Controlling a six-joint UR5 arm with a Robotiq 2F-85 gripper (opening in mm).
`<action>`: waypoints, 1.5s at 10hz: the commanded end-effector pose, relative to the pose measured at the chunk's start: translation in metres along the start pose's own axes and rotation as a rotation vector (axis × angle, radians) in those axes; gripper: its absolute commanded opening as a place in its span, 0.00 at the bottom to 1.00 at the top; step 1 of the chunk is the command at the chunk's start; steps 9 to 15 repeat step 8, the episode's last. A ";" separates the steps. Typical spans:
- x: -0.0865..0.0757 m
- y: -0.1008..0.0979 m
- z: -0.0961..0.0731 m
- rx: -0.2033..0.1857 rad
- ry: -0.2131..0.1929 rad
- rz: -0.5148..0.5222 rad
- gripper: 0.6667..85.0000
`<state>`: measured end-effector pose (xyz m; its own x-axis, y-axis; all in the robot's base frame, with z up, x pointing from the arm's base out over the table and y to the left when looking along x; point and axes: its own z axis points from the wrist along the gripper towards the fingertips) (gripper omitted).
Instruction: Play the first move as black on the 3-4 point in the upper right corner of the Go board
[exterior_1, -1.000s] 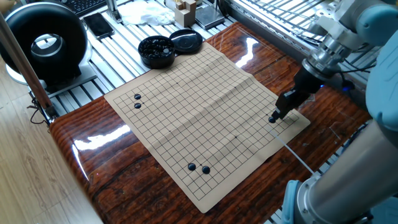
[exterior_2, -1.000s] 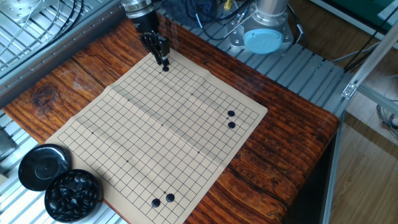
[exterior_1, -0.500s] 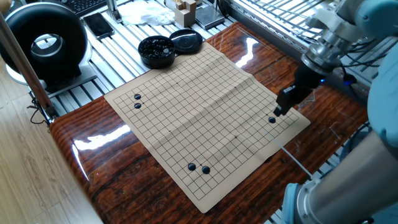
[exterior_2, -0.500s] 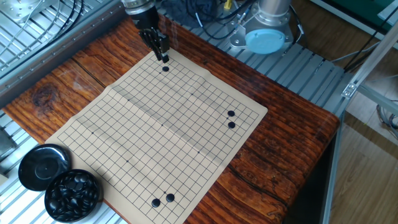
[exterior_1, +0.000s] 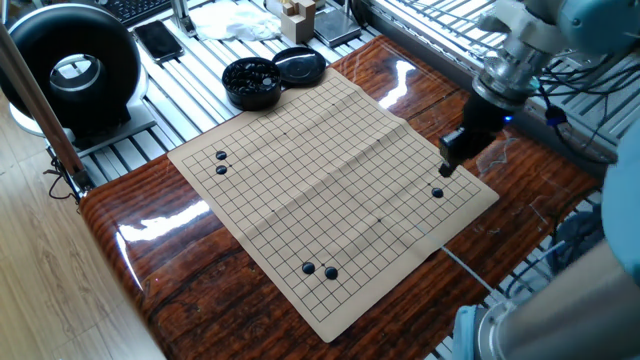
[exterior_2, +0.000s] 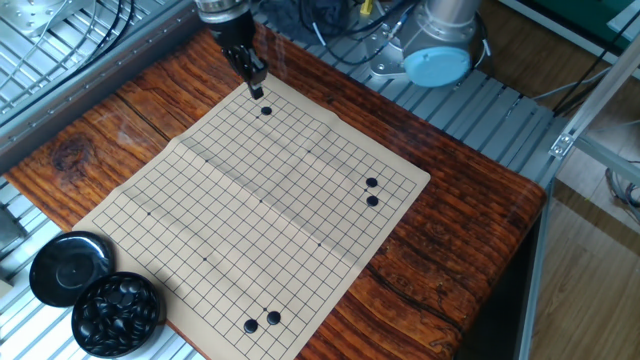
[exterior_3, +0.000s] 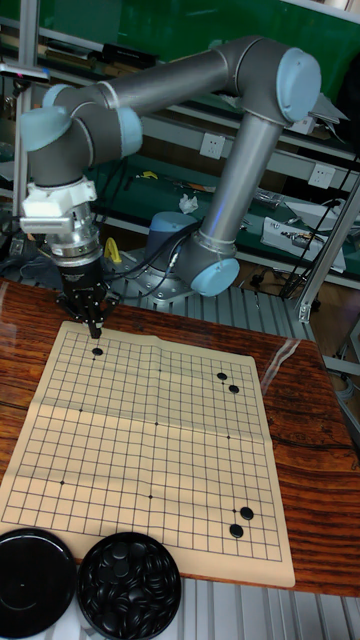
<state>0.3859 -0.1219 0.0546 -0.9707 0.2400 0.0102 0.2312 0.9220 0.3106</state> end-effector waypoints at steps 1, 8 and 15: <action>-0.022 0.005 -0.015 0.087 -0.065 0.052 0.01; -0.008 -0.064 -0.037 0.218 -0.011 0.147 0.01; -0.008 -0.064 -0.037 0.218 -0.011 0.147 0.01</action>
